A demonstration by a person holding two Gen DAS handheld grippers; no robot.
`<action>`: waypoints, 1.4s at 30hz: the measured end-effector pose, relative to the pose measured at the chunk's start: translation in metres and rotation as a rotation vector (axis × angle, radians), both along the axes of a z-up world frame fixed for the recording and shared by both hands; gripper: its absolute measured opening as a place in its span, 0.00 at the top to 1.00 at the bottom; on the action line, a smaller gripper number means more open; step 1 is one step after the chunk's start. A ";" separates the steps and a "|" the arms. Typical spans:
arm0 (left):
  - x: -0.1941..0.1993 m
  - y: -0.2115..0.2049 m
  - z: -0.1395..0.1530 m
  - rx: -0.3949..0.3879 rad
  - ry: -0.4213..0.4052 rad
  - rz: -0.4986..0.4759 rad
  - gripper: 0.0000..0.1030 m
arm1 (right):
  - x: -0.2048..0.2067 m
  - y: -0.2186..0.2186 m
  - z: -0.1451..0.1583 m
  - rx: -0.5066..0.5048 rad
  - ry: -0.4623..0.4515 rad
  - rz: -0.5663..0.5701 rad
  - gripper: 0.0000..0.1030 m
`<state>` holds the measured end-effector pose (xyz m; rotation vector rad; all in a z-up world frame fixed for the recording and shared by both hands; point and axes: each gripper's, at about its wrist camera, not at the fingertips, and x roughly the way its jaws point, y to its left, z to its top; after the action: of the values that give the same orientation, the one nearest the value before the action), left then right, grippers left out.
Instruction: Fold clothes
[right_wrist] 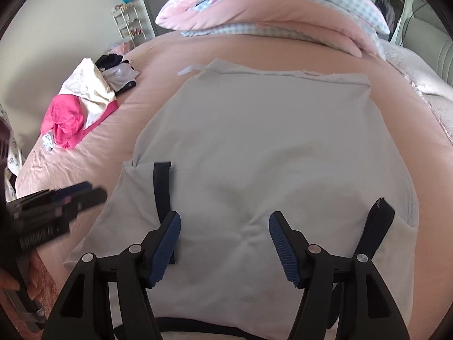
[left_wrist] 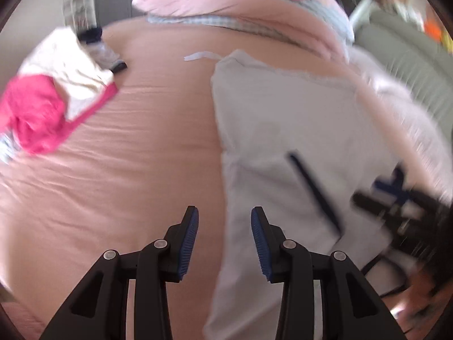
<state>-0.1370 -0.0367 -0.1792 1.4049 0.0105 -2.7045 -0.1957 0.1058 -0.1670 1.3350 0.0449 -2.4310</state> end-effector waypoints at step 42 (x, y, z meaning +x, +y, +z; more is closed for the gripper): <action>0.068 0.063 -0.007 0.182 -0.075 -0.228 0.63 | 0.129 0.086 -0.013 0.218 0.062 -0.217 0.32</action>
<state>-0.0690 0.0259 -0.1863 1.6512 0.0998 -2.8946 -0.0665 0.1916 -0.1805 1.4204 0.1962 -2.7147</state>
